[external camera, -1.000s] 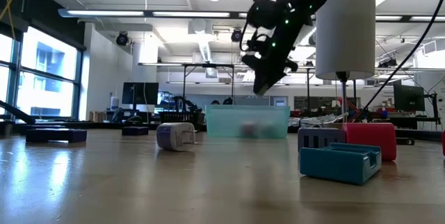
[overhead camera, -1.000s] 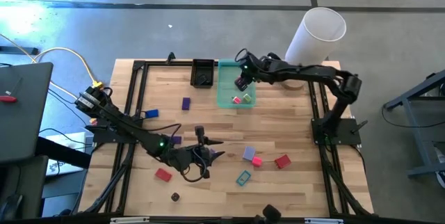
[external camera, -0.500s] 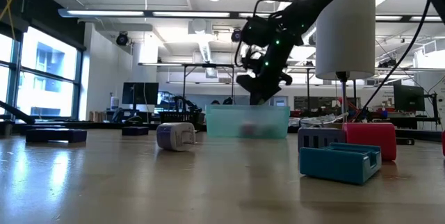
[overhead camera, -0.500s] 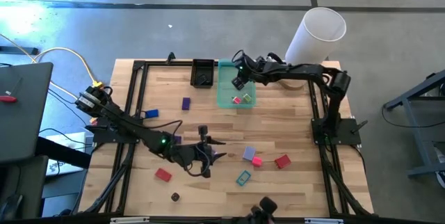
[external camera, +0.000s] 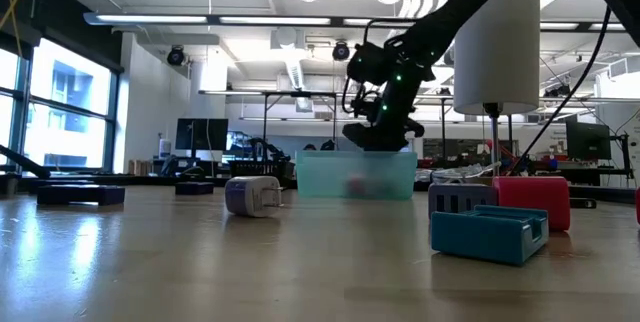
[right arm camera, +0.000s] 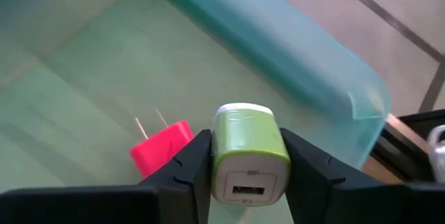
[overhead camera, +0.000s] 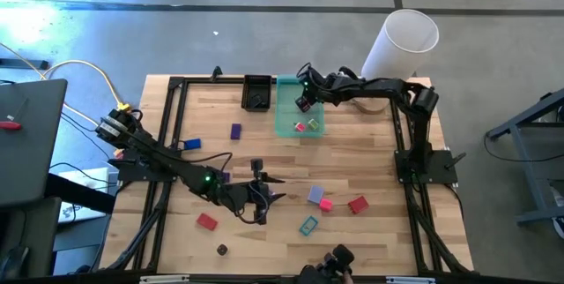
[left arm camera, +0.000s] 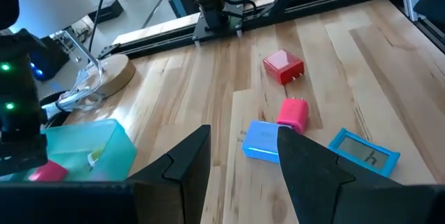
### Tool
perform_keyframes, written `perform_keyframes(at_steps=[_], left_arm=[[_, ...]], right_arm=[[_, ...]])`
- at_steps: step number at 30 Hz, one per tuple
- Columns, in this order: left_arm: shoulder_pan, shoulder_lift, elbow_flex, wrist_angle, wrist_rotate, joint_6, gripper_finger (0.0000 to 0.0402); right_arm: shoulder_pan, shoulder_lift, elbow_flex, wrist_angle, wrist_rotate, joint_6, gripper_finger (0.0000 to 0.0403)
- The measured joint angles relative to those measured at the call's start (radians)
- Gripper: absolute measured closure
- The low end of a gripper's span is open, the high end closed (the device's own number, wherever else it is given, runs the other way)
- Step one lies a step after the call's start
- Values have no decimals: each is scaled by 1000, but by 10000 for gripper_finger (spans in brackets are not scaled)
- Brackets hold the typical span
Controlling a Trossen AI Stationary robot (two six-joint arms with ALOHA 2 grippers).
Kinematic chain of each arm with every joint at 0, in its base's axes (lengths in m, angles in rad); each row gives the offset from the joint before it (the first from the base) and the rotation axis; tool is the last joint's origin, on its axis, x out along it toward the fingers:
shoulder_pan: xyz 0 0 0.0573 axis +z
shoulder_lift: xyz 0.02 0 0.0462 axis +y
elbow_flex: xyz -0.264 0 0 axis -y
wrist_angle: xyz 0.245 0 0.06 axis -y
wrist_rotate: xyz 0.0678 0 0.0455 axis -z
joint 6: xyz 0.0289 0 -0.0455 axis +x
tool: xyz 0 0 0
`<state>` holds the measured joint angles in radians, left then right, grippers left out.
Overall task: Pick & Place Office items
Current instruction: Put the green charger adapter into the green bin, then put the top purple digital clock into the black bin
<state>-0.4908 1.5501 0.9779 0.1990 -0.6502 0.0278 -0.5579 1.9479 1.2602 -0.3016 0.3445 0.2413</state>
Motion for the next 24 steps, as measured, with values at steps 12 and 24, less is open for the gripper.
perform_keyframes(at_steps=[12,24], left_arm=[[5,0,0,-5,0,-9,243],[5,0,0,-9,0,-2,243]], right_arm=[[2,4,0,5,-8,-2,225],[30,-75,0,8,33,-92,225]])
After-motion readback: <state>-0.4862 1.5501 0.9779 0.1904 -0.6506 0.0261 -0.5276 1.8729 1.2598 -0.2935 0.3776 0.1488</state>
